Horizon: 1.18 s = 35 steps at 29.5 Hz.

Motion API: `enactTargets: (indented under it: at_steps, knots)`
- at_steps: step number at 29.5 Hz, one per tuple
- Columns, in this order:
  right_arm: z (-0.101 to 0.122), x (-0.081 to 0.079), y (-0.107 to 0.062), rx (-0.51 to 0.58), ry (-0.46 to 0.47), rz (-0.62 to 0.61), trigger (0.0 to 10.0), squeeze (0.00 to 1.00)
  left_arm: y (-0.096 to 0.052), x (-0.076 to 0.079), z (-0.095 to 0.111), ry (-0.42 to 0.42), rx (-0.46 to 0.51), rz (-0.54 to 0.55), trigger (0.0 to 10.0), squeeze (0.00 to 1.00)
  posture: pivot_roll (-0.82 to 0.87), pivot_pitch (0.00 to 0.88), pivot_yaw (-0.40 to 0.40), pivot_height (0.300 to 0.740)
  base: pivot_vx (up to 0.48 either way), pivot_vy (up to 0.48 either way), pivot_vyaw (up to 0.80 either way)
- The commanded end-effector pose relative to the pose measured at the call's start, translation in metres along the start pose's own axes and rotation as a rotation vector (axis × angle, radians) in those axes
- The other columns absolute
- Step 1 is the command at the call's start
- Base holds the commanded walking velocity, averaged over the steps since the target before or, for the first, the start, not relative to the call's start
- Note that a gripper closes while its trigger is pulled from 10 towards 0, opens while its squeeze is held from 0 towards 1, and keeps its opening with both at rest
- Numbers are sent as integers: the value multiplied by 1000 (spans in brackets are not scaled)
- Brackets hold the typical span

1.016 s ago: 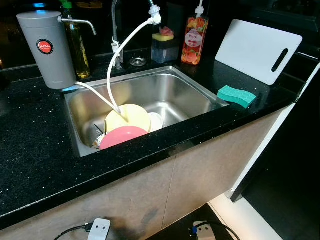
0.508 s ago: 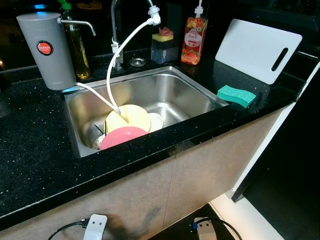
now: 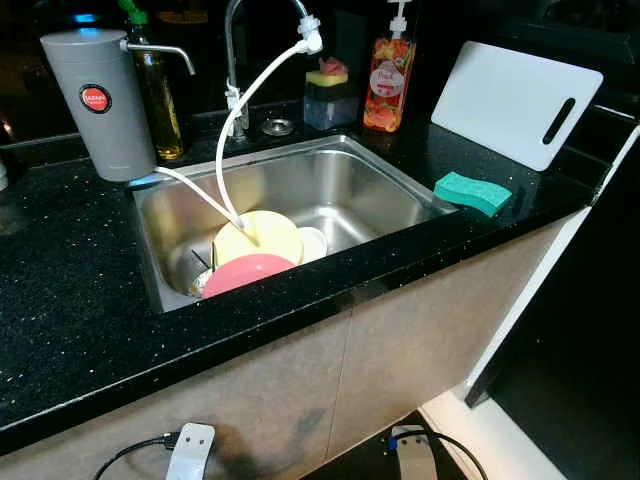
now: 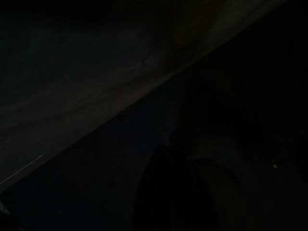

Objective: Kitchen organization

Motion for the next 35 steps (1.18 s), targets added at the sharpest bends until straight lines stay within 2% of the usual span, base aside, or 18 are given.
enactTargets:
  at_steps: [1, 5, 8, 12, 13, 16, 18, 24, 25, 26, 28, 31, 32, 34, 35]
  knots:
    - [-5, -3, 0, -22, -17, 10, 10000, 0, -1, -14, 14, -2, 30, 24, 10000, 0, 26, 42, -43, 740, 0, 0, 0]
    - [-6, -13, 0, -36, 27, 41, 10000, 0, -3, -21, 26, 16, 48, 15, 10000, 0, 17, 53, -32, 740, 0, 0, 0]
    - [-8, -21, -1, -52, 21, 64, 10000, 0, -4, -29, 30, 26, 54, 30, 10000, 0, 20, 42, -46, 740, 0, 0, 0]
    - [-10, -25, -1, -73, -17, 69, 10000, 0, -5, -35, 31, 11, 57, 44, 10000, 0, 4, 43, -44, 740, 0, 0, 0]
    - [-13, -25, -2, -82, 0, 62, 10000, 0, -5, -36, 29, 5, 53, 49, 10000, 0, -2, 65, -55, 740, 0, 0, 0]
    - [-15, -25, -2, -87, -2, 76, 10000, 0, -5, -33, 25, -13, 47, 48, 10000, 0, 10, 75, -66, 740, 0, 0, 0]
    - [-17, -23, -2, -95, -31, 85, 10000, 0, -4, -27, 21, -10, 39, 35, 10000, 0, 4, 87, -74, 740, 0, 0, 0]
    - [-24, -15, -3, -111, -31, 86, 10000, 0, -2, -12, 8, -24, 8, -7, 10000, 0, -2, 99, -80, 740, 0, 0, 0]
    - [-30, -9, -3, -121, -28, 83, 10000, 0, -1, 6, 12, 17, 54, -80, 10000, 0, -19, 121, -74, 740, 0, 0, 0]
    - [-30, -9, -3, -121, -28, 83, 10000, 0, -1, 6, 12, 17, 54, -80, 10000, 0, -19, 121, -74, 740, 0, 0, 0]
    - [-35, -4, -4, -127, -25, 79, 10000, 0, -2, 28, 17, 70, 90, -178, 10000, 0, -27, 132, -68, 740, 0, 0, 0]
    - [-42, 1, -6, -148, -28, 85, 10000, 0, -3, 54, 8, 204, 49, -292, 10000, 0, -38, 153, -63, 740, 0, 0, 0]
    - [-42, 1, -6, -148, -28, 85, 10000, 0, -3, 54, 8, 204, 49, -292, 10000, 0, -38, 153, -63, 740, 0, 0, 0]
    - [-48, 5, -7, -165, -75, 98, 10000, 0, -4, 74, -1, 283, 8, -348, 10000, 0, -37, 157, -63, 740, 0, 0, 0]
    - [-48, 5, -7, -165, -75, 98, 10000, 0, -4, 74, -1, 283, 8, -348, 10000, 0, -37, 157, -63, 740, 0, 0, 0]
Point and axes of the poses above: a point about 5 cm out from each wrist's last joint towards the gripper, its own y axis pointing out of the wrist towards the gripper, its own z axis along the axis of the wrist's last joint, x = y × z, the point moved 6 cm from there along y, pointing out of the wrist towards the gripper, and after that the axes turned 1 degree about -y, right-handed, at the moved point
